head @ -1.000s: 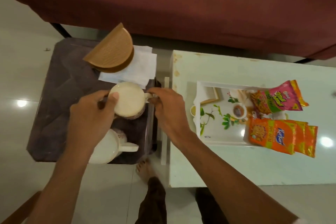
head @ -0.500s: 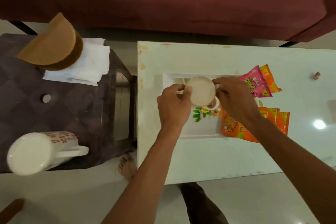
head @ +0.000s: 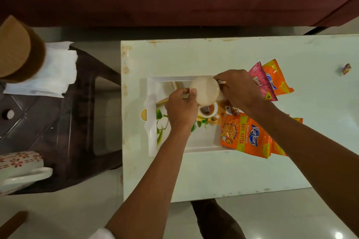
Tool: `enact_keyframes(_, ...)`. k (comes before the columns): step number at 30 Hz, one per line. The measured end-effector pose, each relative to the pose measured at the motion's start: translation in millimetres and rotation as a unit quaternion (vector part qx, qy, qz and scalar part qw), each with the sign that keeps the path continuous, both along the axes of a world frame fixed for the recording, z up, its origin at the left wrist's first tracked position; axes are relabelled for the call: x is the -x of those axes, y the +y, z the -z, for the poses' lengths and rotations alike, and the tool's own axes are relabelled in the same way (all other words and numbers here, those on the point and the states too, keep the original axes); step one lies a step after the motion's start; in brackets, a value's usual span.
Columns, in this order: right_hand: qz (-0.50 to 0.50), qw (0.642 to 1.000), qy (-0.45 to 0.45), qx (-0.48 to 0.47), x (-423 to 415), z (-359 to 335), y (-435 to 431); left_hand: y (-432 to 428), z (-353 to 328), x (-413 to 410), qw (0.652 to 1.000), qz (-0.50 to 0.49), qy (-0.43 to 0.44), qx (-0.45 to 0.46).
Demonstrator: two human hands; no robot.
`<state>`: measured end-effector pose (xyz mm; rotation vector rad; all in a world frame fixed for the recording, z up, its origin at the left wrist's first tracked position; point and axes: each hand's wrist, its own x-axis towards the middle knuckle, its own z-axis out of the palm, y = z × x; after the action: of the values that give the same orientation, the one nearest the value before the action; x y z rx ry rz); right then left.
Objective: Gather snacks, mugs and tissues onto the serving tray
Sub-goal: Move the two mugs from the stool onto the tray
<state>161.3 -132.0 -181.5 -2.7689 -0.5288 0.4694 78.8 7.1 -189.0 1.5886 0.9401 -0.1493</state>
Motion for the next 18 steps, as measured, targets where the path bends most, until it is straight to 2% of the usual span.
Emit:
enact_keyframes(9, -0.018, 1.000, 0.000, 0.018, -5, 13, -5, -6, 24, -6, 1.000, -0.017, 0.010, 0.016)
enact_keyframes(15, -0.026, 0.999, 0.005, 0.019, -5, 16, -2, -3, 27, -6, 1.000, 0.015, 0.004, -0.003)
enact_keyframes(18, 0.001, 0.999, 0.032, 0.011, -7, 15, -4, 4, 16, 0, 0.999, 0.031, 0.021, 0.039)
